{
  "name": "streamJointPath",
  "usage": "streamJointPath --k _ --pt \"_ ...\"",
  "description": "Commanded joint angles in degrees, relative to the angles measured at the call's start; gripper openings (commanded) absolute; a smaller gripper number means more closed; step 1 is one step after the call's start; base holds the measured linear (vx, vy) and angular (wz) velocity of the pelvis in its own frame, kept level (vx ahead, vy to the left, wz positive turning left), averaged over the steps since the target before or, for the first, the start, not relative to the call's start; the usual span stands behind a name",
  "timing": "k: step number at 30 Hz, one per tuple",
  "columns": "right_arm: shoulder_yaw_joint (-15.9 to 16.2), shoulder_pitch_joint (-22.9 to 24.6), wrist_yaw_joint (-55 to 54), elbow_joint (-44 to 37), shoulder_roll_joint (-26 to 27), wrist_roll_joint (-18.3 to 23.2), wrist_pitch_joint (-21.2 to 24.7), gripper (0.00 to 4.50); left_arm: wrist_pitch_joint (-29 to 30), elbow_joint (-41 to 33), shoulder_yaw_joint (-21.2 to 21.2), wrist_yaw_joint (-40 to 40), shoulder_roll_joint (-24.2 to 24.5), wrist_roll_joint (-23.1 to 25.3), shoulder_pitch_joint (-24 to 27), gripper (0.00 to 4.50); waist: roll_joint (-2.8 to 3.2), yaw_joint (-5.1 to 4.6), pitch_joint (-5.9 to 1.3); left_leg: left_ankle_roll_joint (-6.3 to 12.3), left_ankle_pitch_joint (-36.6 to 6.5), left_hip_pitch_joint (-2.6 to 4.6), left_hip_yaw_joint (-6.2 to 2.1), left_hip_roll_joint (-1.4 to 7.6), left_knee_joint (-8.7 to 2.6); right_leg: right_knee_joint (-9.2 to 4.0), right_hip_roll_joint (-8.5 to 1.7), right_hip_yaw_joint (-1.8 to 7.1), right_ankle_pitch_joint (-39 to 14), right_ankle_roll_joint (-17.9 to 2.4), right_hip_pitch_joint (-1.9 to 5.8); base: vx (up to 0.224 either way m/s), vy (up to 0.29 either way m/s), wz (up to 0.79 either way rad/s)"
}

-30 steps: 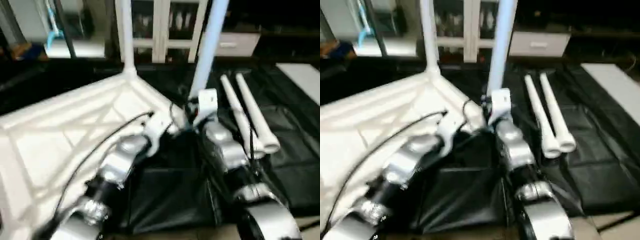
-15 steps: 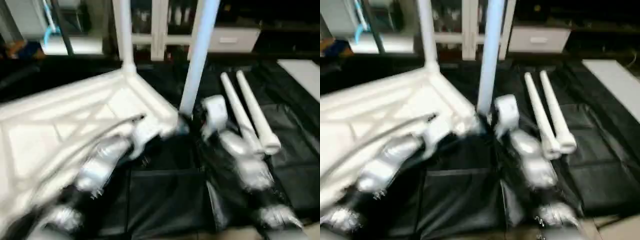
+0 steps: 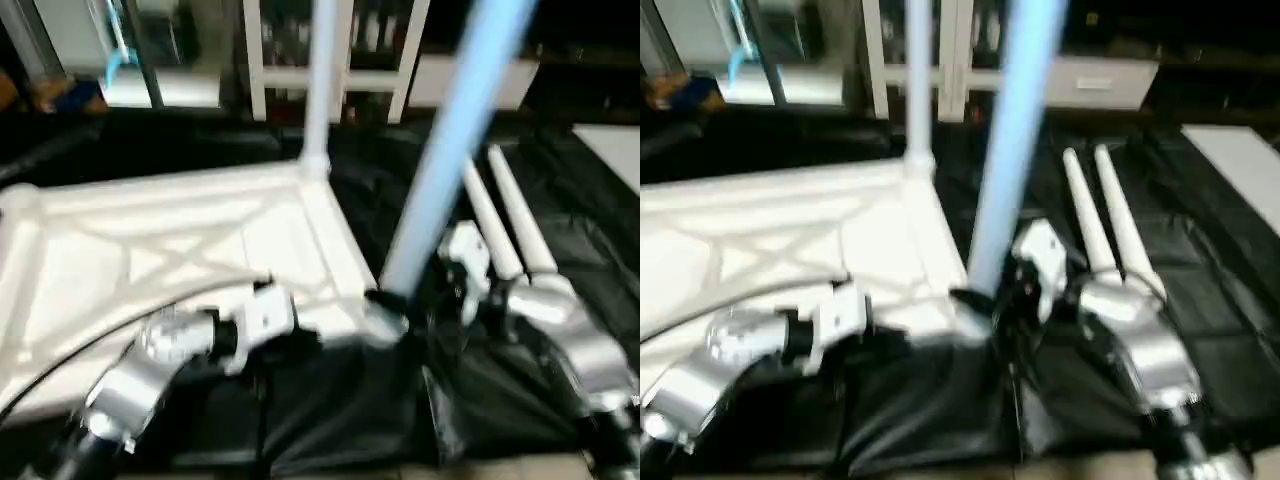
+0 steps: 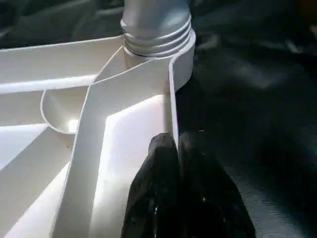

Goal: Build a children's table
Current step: Rotate leg to tighten

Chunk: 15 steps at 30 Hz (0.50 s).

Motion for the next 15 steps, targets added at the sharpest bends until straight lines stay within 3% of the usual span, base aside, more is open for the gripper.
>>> streamJointPath --k 1,8,10,14,15 --pt "0.74 0.28 1.51 0.27 -0.44 -0.21 0.25 3.8 -0.85 -4.44 -0.32 -1.32 -0.74 -3.15 -0.91 0.0 -0.06 -0.13 -2.89 1.12 -13.37 0.78 -0.2 1.27 -4.53 -4.02 -2.01 1.9 -11.3 -11.1 2.2 0.0 0.0 0.0" --pt "1.38 0.65 3.16 -0.21 -1.41 -1.41 0.25 3.31 -0.34 -4.42 0.16 -0.97 -0.45 -2.68 -1.0 0.0 -0.17 -0.11 -3.09 1.89 -10.02 0.65 -0.2 1.25 -4.29 -3.54 -1.9 1.8 -7.71 -11.46 2.37 0.0 0.0 0.0" --pt "1.29 0.93 3.72 -0.19 -2.05 -1.52 0.2 3.0 -0.17 -4.39 0.33 -1.14 -0.48 -2.6 -0.85 0.0 -0.14 -0.1 -3.11 2.14 -9.73 0.7 -0.11 1.22 -4.18 -3.52 -1.91 1.84 -6.87 -11.81 2.39 0.0 0.0 0.0" --pt "0.9 1.23 4.03 0.03 -2.14 -1.69 0.46 2.81 -0.04 -4.5 0.26 -1.25 -0.45 -2.53 -0.72 0.0 -0.13 -0.13 -3.1 2.44 -9.87 0.65 -0.09 1.22 -4.17 -3.51 -1.91 1.8 -7.03 -11.95 2.43 0.0 0.0 0.0" --pt "0.78 1.24 3.64 0.21 -1.87 -1.77 0.65 2.57 -0.02 -4.49 0.24 -1.24 -0.47 -2.51 -0.74 0.0 -0.13 -0.12 -3.1 2.36 -10.21 0.72 -0.07 1.23 -4.16 -3.58 -1.95 1.82 -7.61 -11.93 2.41 0.0 0.0 0.0"
